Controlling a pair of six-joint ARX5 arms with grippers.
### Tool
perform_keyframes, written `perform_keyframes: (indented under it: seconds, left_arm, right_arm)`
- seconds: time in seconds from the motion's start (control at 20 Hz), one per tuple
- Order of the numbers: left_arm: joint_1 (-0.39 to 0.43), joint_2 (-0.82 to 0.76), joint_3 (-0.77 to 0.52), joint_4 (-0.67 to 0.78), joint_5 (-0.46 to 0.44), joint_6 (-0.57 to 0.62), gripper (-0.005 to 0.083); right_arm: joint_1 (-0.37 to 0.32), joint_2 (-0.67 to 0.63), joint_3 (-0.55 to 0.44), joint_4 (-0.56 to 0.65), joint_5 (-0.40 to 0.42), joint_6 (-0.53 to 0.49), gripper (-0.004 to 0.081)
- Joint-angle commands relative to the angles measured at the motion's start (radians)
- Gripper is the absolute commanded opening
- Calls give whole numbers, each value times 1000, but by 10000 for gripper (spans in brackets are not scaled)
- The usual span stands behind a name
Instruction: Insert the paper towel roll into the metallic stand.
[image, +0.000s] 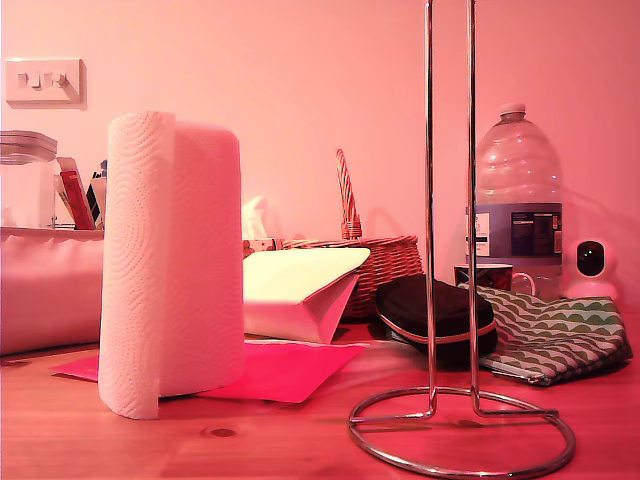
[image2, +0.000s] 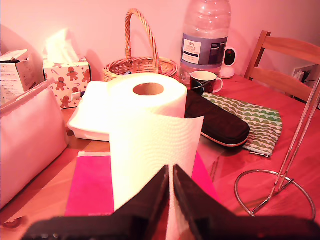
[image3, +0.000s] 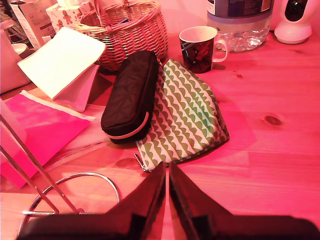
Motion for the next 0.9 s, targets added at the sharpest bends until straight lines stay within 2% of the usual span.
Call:
perform_keyframes:
  seconds: [0.0, 0.3, 0.4, 0.5, 0.65, 0.75, 0.8, 0.85]
  left_arm:
    - [-2, -1, -11, 82, 23, -3, 14]
    - [-2, -1, -11, 86, 40, -3, 14]
    - [-2, 0, -11, 105, 74, -2, 14]
    - [-2, 6, -4, 114, 123, 1, 14]
    - [-4, 53, 42, 96, 165, 100, 14]
    - [-9, 113, 102, 56, 167, 151, 14]
    - [-12, 150, 138, 25, 167, 223, 14]
    - [-16, 190, 177, -7, 171, 223, 14]
  right_arm:
    - [6, 5, -12, 100, -64, 5, -11]
    - [5, 5, -12, 101, -79, 5, -11]
    - [6, 5, -12, 105, -129, 15, -11]
    - [12, 6, -11, 124, -219, 48, -11]
    - [29, 6, -9, 149, -343, 58, -11]
    - [44, 11, -8, 149, -385, 59, -11]
    - [51, 16, -8, 149, -396, 58, -11]
    - [59, 26, -8, 151, -398, 56, -11]
